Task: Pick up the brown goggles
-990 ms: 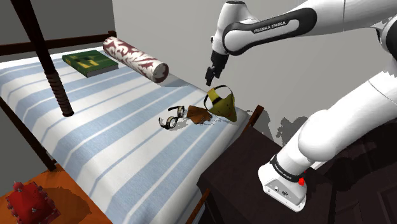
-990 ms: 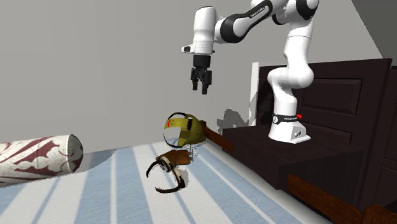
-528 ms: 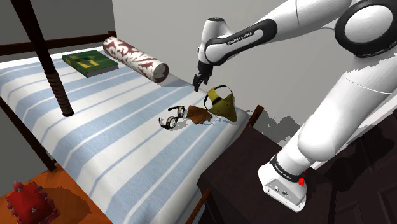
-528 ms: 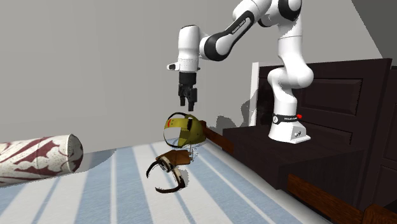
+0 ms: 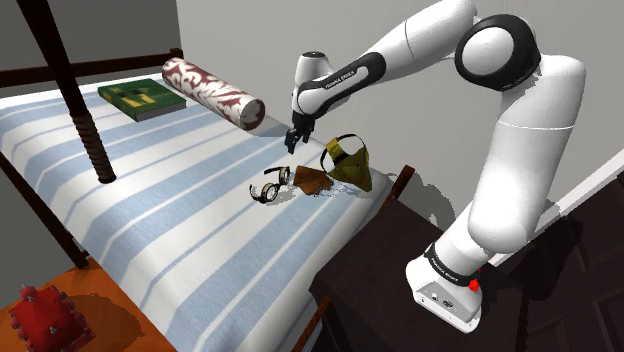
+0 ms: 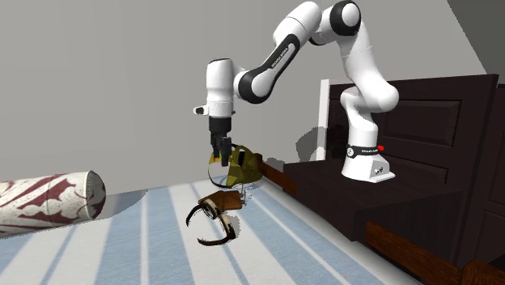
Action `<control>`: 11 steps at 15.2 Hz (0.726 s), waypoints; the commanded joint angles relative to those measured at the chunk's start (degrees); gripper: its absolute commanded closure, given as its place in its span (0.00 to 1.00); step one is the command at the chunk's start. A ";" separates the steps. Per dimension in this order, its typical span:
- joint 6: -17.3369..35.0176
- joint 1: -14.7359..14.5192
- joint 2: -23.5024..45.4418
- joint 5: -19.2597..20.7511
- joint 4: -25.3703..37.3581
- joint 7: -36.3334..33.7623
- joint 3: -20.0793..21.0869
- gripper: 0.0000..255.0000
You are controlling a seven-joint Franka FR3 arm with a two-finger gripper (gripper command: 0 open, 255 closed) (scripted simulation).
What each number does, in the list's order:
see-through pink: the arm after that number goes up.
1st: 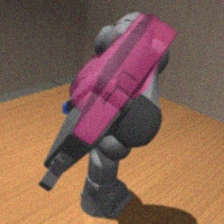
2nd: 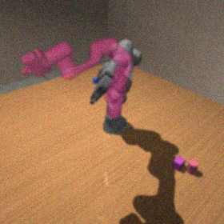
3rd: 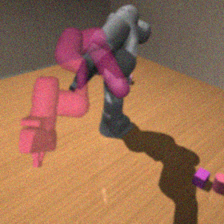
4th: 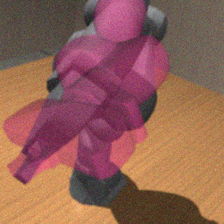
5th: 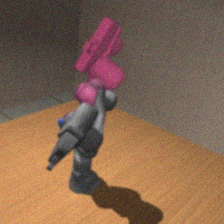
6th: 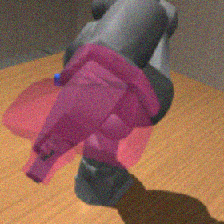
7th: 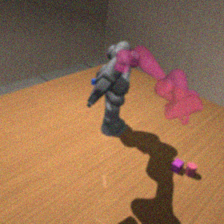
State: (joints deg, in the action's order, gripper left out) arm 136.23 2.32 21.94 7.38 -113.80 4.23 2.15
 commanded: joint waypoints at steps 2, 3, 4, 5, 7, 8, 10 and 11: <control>0.50 -0.16 7.27 -0.17 6.40 -0.13 0.02 0.00; 0.53 -0.18 9.58 -0.26 8.56 -0.11 0.03 0.00; 0.49 -0.20 11.90 -0.35 10.81 -0.07 0.05 0.00; 0.38 -0.23 14.25 -0.45 13.16 -0.03 0.07 0.00; -0.10 -0.28 19.03 -0.66 18.19 0.09 0.12 0.00; -0.46 -0.31 21.48 -0.78 20.89 0.17 0.15 0.00; -1.48 -0.38 26.53 -1.02 26.72 0.34 0.23 0.00; -2.15 -0.42 29.15 -1.15 29.90 0.44 0.27 0.00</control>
State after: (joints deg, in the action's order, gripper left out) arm 134.50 1.89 48.67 6.36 -86.62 4.55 2.39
